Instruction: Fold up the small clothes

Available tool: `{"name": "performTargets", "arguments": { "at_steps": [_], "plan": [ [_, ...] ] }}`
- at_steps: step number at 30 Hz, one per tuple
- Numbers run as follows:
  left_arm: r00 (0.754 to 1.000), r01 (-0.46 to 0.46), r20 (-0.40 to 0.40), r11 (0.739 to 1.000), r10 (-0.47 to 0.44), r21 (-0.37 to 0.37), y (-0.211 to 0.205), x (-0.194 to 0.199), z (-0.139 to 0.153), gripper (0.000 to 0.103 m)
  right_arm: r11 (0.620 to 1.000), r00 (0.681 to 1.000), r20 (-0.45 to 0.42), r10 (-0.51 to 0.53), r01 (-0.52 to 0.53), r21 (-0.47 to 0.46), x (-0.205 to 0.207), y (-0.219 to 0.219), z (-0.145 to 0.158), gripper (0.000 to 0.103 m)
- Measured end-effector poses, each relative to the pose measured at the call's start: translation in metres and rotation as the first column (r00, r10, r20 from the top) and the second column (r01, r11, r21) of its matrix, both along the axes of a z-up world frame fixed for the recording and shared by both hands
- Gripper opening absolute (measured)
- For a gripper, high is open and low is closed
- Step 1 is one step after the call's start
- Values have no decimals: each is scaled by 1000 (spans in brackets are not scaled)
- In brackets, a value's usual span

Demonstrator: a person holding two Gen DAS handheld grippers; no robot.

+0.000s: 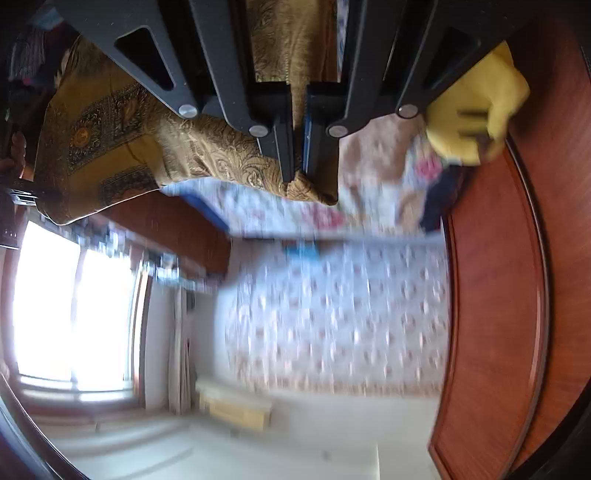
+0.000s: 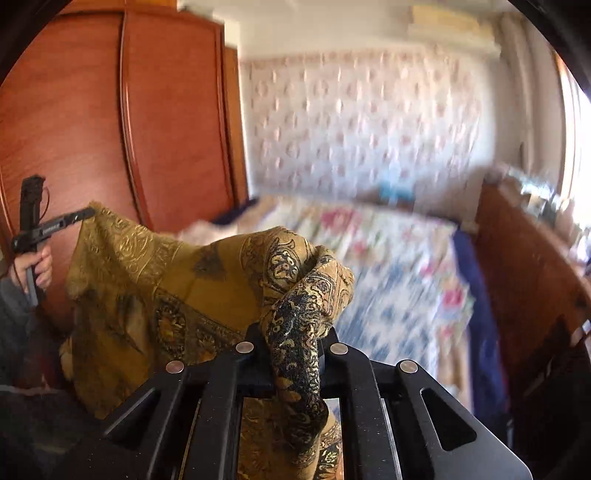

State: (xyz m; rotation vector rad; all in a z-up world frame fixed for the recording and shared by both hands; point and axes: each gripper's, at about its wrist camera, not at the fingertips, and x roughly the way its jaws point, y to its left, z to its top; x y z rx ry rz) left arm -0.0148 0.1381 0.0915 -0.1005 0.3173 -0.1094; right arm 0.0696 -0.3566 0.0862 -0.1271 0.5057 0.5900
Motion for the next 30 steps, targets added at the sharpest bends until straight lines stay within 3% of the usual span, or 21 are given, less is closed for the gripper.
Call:
{"name": "performTargets", "arguments": {
  "at_steps": [5, 9, 12, 14, 15, 17, 19, 20, 21, 25, 30],
  "plan": [
    [994, -32, 105, 999, 29, 22, 9, 7, 56, 1, 1000, 989, 145, 7, -7, -2, 3, -4, 76, 7],
    [992, -75, 100, 996, 71, 38, 17, 63, 79, 1, 998, 984, 175, -18, 27, -51, 50, 13, 110, 7],
    [990, -126, 77, 988, 119, 92, 20, 123, 78, 1, 992, 984, 162, -72, 88, -94, 105, 30, 114, 7],
    [992, -127, 29, 986, 125, 108, 21, 159, 67, 1, 985, 983, 136, -121, 136, -106, 147, 39, 100, 7],
    [990, -125, -52, 983, 133, 131, 20, 190, 51, 1, 979, 980, 135, -145, 162, -122, 168, 43, 88, 7],
    [980, -95, -159, 984, 119, 149, 19, 228, 23, 2, 960, 978, 59, -200, 208, -190, 213, 51, 49, 19],
    [953, -39, -293, 988, 81, 147, 18, 262, -14, 4, 938, 964, -15, -264, 254, -236, 246, 51, 9, 38],
    [937, -25, -342, 991, 71, 135, 19, 272, -31, 5, 931, 953, -63, -296, 273, -241, 261, 49, -14, 40],
    [925, -17, -374, 993, 59, 116, 22, 278, -51, 7, 926, 944, -89, -316, 287, -244, 270, 47, -31, 40],
    [900, -25, -425, 987, 91, 158, 14, 272, -89, 14, 932, 933, -179, -313, 265, -249, 277, 38, -88, 40],
    [890, 11, -452, 987, 64, 162, -1, 246, -109, 16, 935, 937, -213, -277, 213, -282, 247, 21, -126, 40]
  ]
}}
